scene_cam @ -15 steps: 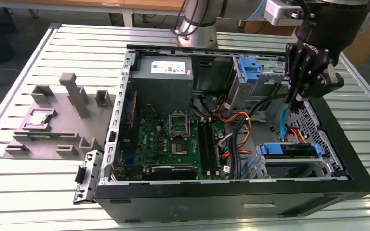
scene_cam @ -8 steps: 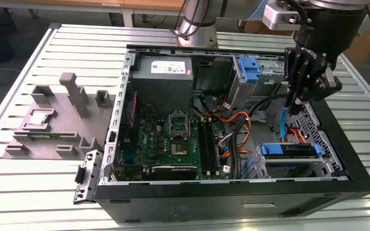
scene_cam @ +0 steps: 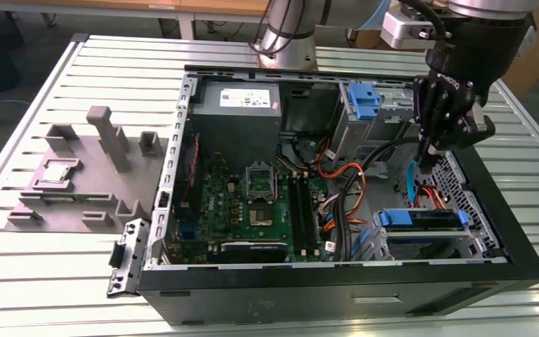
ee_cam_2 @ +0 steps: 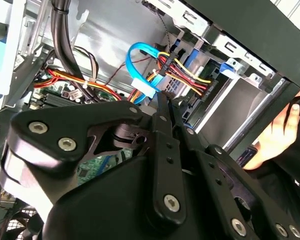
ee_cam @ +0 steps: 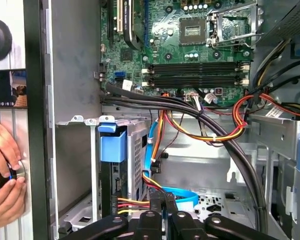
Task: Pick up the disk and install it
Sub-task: 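Insert the second disk wire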
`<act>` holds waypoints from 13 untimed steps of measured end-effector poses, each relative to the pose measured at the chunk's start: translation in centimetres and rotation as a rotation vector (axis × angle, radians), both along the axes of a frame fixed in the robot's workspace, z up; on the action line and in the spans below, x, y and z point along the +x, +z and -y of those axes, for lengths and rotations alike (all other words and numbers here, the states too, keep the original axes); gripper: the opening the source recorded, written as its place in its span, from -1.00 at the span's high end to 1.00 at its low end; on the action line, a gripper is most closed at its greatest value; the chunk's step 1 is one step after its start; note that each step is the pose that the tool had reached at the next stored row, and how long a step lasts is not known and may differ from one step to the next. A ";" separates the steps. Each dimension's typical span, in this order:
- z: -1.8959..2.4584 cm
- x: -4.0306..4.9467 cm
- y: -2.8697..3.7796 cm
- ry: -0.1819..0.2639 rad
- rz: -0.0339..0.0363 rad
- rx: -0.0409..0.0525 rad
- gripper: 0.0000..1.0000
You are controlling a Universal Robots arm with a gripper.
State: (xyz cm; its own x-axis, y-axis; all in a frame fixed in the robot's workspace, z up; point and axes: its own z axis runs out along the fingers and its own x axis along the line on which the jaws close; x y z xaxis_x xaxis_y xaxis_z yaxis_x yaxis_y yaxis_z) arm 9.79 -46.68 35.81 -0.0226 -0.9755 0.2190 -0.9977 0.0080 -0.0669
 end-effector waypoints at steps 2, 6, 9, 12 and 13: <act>0.00 0.01 -0.06 0.000 0.0000 -0.0077 0.69; 0.00 0.01 -0.30 -0.001 0.0004 -0.0344 0.55; 0.00 0.01 -0.51 -0.001 0.0010 -0.0531 0.43; 0.00 0.02 -0.69 -0.002 0.0011 -0.0632 0.58; 0.00 0.04 -0.72 -0.002 0.0012 -0.0636 0.68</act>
